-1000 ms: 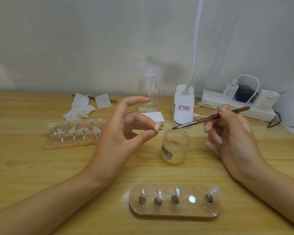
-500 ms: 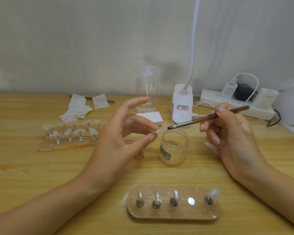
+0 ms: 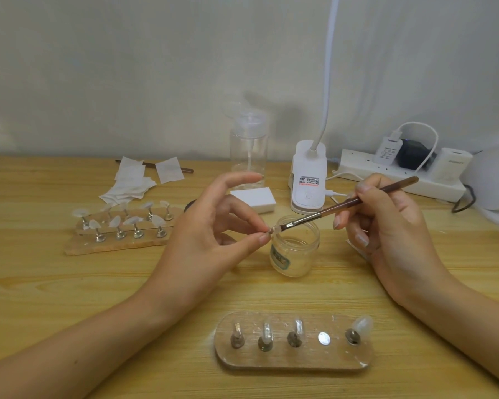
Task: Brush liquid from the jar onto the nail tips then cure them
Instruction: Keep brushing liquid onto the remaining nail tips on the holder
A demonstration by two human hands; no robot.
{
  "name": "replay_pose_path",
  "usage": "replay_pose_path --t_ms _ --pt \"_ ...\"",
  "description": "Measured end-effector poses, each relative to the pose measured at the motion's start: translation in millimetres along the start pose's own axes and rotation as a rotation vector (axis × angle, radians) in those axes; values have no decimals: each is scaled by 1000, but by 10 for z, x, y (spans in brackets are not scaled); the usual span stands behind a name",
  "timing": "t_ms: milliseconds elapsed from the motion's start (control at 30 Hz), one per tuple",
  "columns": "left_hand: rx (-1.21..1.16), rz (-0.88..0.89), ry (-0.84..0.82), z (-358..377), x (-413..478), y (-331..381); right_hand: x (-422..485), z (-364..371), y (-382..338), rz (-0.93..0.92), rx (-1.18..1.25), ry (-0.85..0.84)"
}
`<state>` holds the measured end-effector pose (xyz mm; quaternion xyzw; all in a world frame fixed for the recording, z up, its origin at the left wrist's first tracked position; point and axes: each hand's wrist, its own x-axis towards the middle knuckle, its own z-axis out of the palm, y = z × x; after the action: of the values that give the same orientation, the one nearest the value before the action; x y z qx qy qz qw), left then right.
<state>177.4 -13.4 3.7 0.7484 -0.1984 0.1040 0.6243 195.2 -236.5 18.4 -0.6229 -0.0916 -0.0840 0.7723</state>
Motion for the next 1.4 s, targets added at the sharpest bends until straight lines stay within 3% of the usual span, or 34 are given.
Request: replay_pose_path --t_ms 100,267,400,600,967,1400 --pt "-4 2 -2 5 2 3 9 -27 4 2 7 35" --pt "16 16 -7 7 3 14 -7 22 -15 -14 -31 -50" --pt "13 19 1 12 0 26 9 -3 -2 48 12 30" --pt "16 27 -1 16 3 25 -4 27 -23 21 -18 -29" --pt "-1 27 0 11 -3 8 10 3 -4 55 -7 21" --pt "-47 -34 -8 16 -7 52 2 -12 3 -14 -15 -13"
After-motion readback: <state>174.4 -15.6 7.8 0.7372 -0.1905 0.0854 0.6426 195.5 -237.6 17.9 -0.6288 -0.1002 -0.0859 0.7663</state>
